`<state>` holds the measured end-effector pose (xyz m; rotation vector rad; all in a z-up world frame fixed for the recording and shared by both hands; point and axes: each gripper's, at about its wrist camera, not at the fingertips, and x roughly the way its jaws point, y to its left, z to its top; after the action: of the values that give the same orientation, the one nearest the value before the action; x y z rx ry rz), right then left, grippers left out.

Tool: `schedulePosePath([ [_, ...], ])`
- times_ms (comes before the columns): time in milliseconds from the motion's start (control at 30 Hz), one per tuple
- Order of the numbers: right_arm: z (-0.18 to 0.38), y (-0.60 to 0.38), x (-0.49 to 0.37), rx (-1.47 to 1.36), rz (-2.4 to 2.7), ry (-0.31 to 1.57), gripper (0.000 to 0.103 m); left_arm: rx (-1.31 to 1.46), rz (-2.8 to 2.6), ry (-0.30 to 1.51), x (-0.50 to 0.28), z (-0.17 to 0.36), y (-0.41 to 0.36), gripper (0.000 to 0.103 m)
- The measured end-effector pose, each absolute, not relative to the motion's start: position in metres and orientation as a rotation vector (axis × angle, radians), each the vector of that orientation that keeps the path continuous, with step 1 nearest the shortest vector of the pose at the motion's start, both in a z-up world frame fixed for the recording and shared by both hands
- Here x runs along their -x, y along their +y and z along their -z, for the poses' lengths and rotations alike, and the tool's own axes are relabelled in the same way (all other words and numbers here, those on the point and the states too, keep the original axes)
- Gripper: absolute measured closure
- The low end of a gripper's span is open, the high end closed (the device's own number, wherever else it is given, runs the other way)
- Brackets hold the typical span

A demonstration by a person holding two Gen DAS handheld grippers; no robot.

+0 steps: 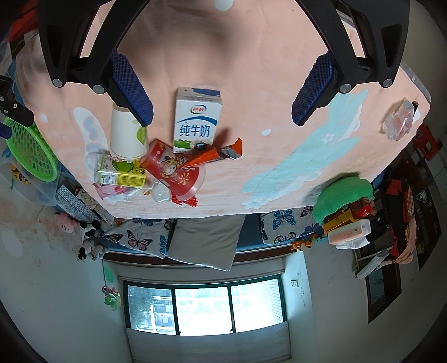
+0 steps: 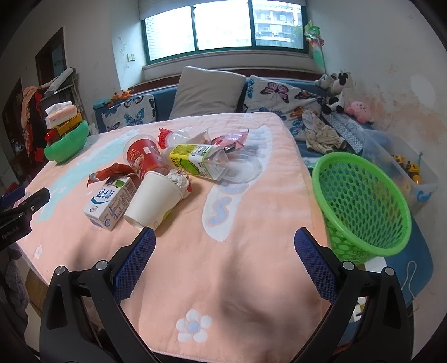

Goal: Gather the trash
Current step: 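Reach the right tool to the white paper cup and grasp it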

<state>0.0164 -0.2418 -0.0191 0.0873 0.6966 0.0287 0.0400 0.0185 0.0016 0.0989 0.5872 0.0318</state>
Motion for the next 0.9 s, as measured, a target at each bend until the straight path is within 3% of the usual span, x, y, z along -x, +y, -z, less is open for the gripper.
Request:
schedulePosePath([
  [900, 0.051, -0.180, -0.116, -0.221, -0.221, 0.930, 0.008, -0.078, -0.083, 0.637, -0.085, 0.011, 0.067, 0.007],
])
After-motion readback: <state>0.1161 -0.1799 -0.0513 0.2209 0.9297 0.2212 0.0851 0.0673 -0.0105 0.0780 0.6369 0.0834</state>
